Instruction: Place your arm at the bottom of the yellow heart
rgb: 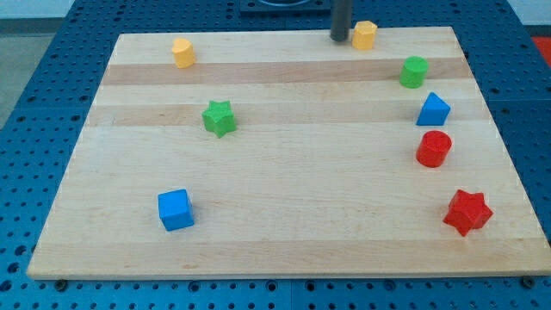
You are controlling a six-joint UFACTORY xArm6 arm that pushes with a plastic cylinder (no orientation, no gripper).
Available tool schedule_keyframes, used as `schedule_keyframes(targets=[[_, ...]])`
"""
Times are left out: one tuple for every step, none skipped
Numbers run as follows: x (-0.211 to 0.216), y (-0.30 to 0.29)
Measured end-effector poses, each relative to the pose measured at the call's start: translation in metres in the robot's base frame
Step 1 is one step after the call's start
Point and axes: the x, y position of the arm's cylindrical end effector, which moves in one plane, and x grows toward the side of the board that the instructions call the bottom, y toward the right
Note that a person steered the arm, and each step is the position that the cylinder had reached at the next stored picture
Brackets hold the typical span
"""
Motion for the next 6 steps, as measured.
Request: schedule_keyframes(targets=[[0.023,0.028],[0.022,0.028],[0.022,0.006],[0.025,-0.050],[0.058,-0.136],[0.086,-0.238]])
